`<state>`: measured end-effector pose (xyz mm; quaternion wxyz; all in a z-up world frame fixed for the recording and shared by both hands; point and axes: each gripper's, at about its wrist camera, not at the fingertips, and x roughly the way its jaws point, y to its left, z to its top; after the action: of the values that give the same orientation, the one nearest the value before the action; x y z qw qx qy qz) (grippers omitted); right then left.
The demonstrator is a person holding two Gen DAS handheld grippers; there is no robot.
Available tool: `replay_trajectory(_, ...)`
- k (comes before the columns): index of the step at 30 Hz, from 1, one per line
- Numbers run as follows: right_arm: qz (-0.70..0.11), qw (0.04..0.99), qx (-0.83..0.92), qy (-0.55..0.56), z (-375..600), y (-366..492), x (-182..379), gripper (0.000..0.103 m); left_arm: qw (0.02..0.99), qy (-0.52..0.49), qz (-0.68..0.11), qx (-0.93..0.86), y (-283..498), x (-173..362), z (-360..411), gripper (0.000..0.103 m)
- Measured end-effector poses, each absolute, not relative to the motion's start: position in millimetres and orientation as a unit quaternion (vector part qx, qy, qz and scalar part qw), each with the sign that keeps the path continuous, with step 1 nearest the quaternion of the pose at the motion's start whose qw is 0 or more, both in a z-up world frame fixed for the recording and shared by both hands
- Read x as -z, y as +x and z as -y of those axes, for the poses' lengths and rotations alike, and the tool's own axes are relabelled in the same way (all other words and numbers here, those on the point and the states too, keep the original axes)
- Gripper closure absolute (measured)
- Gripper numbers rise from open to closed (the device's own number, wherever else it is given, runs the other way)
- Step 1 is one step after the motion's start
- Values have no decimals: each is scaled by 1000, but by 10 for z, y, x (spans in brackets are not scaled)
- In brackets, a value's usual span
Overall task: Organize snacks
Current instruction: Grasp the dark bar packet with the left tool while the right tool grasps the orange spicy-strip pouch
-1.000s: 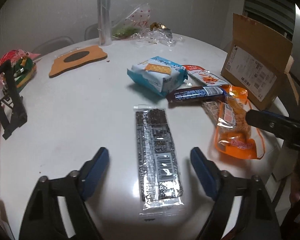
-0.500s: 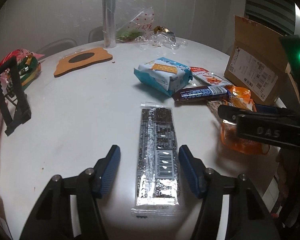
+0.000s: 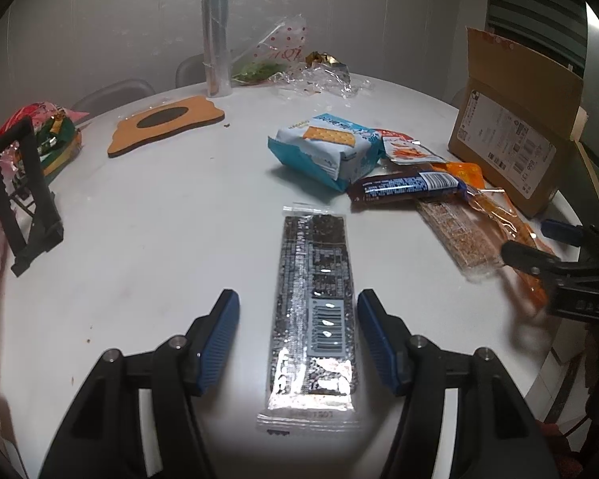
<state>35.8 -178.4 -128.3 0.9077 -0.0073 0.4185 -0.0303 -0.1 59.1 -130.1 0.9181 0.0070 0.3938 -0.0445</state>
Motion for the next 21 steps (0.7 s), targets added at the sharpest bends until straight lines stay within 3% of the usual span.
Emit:
replay_trajectory(11,-413,910,-19,-12,1738,487,1306,8,920,21,-389,41,-1,1320,-536,45)
replay_trajectory(13,-403,915,-12,-21,1698,503,1309,10,920,23,-389,43,-4,1321,-531,49)
replay_trajectory(14,-401,916,-9,-25,1690,511,1310,11,920,24,-389,45,-7,1317,-530,56)
replay_trajectory(16,-398,917,-7,-29,1686,514,1306,24,920,23,-390,46,-5,1307,-525,64)
replay_trajectory(19,-392,919,1,-36,1701,483,1297,34,919,25,-390,45,-8,1303,-519,65)
replay_trajectory(21,-393,919,5,-43,1709,460,1305,34,920,26,-389,45,-23,1302,-512,66)
